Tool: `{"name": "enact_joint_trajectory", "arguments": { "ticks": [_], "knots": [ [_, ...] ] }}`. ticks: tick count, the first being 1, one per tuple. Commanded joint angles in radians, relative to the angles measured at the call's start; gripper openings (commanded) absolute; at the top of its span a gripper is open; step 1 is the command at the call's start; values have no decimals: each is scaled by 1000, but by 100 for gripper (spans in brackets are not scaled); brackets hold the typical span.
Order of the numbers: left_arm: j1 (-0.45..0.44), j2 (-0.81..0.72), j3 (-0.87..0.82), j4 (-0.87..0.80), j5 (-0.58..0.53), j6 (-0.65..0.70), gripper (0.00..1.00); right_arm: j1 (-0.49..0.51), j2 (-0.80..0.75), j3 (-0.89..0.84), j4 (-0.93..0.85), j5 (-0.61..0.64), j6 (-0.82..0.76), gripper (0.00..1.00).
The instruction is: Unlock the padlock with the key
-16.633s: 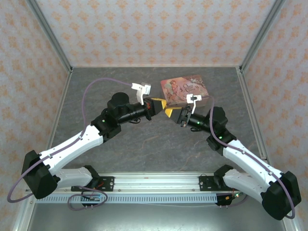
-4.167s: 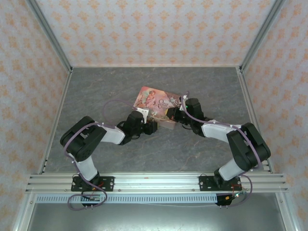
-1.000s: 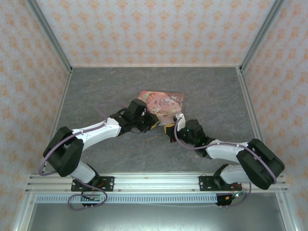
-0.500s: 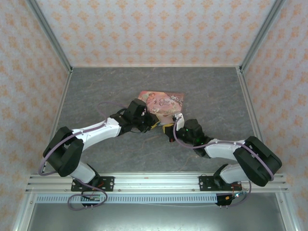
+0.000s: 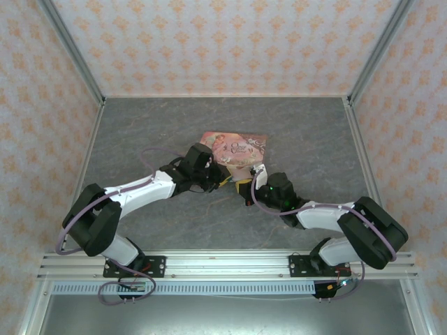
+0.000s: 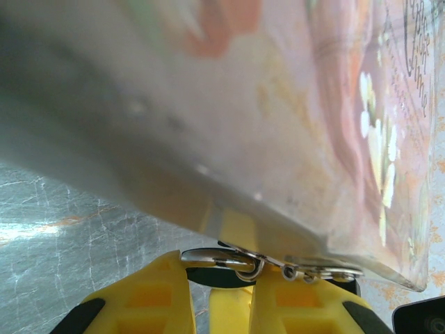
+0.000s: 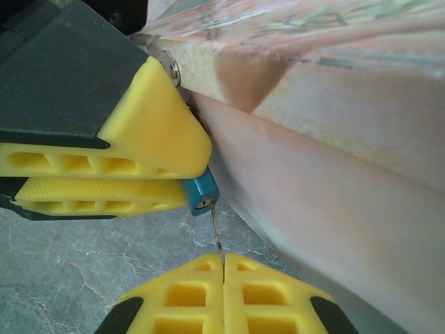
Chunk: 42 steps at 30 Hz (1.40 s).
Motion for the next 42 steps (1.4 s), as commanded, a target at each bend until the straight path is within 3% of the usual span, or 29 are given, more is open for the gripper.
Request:
{"name": "enact_joint_trajectory", "arguments": {
  "ticks": [1,42],
  "knots": [
    [-4,-11,36,11,27,-18,4,7,-30,3,44,-5,7,0],
    [-5,7,17,21,27,-19,4,7,-21,-19,84,-11,31,0]
  ]
}}
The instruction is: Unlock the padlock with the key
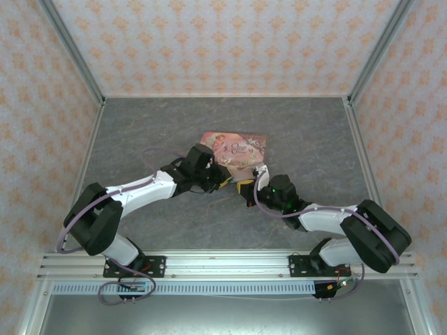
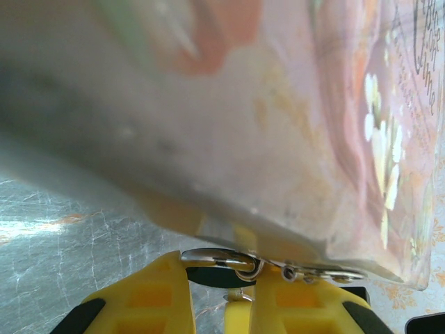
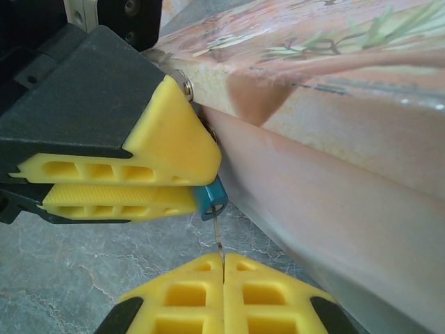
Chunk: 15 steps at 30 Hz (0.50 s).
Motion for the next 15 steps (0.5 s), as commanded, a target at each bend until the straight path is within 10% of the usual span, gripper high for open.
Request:
{"name": "enact_joint_trajectory", "arguments": {
  "ticks": [1,15],
  "knots": [
    [-3,-3,18,21,25,-20,4,8,14,16,59,-15,10,0],
    [-11,-13,15,36,35,-31,4,7,72,21,153,-28,44,0]
  ]
}}
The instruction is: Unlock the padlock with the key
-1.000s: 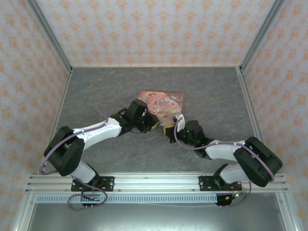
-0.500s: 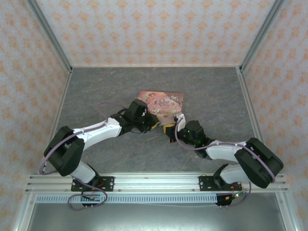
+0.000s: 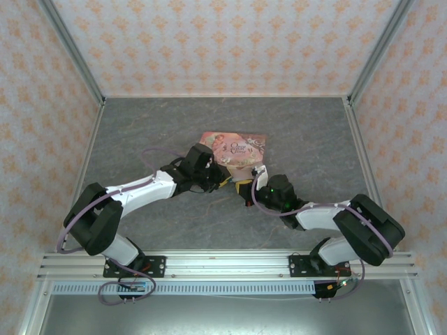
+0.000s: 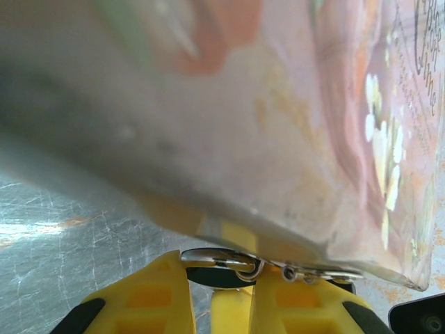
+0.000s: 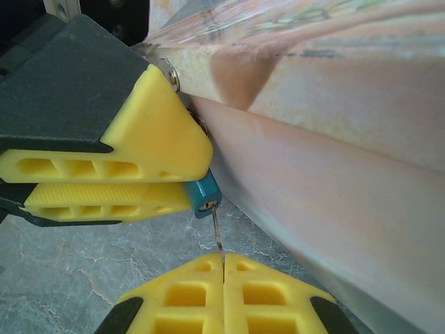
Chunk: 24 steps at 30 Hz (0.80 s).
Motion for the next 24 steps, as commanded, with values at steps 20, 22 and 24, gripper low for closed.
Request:
{"name": "enact_joint_trajectory", "arguments": {
  "ticks": [20,22,24],
  "knots": [
    [-10,-11,16,44,40,-42,4,7,-50,-2,29,16,-12,0],
    [-13,-15,10,64,42,-60,4,7,-33,-2,42,12,-7,0],
    [-14,-20,-2,95,49,-90,4,7,-14,-5,63,13,1,0]
  ]
}}
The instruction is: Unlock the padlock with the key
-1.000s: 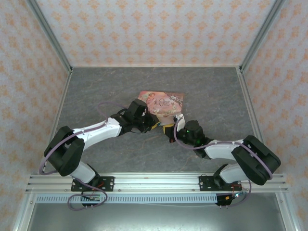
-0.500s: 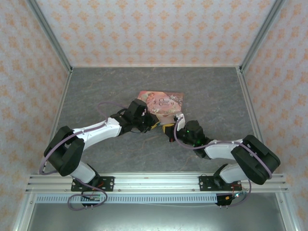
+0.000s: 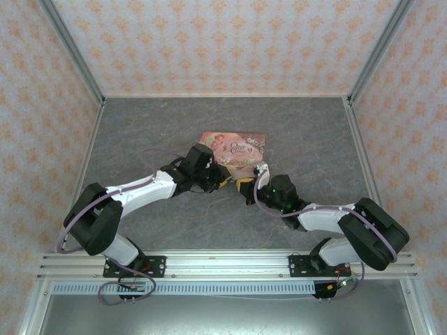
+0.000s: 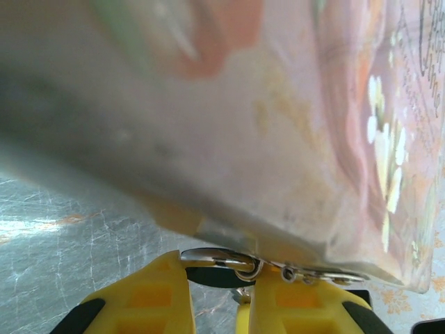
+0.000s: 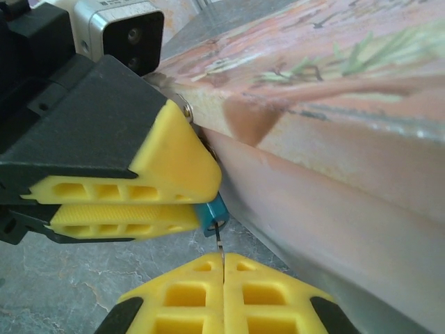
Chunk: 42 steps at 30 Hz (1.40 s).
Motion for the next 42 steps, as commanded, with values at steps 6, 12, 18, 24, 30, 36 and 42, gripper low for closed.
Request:
{"name": "enact_joint_trajectory", "arguments": {
  "ticks": [6,12,18,24,30,36,42],
  "knots": [
    [-30,-29,-7,154,63,-133,4,6,76,5,142,-24,35,0],
    [-34,-30,16,123,69,-110,3,6,96,13,171,-26,45,0],
    [-34,-20,32,60,65,-50,3,-13,70,3,162,-22,42,0],
    [-33,0,39,26,70,-7,2,-24,43,-1,136,-23,30,0],
    [-33,11,53,-35,60,51,1,-38,23,-7,123,-33,24,0],
    [-33,22,49,-22,65,50,0,-48,17,-3,109,-59,25,0],
    [-34,29,52,-1,71,40,0,-48,55,12,141,-82,46,0]
  ]
}}
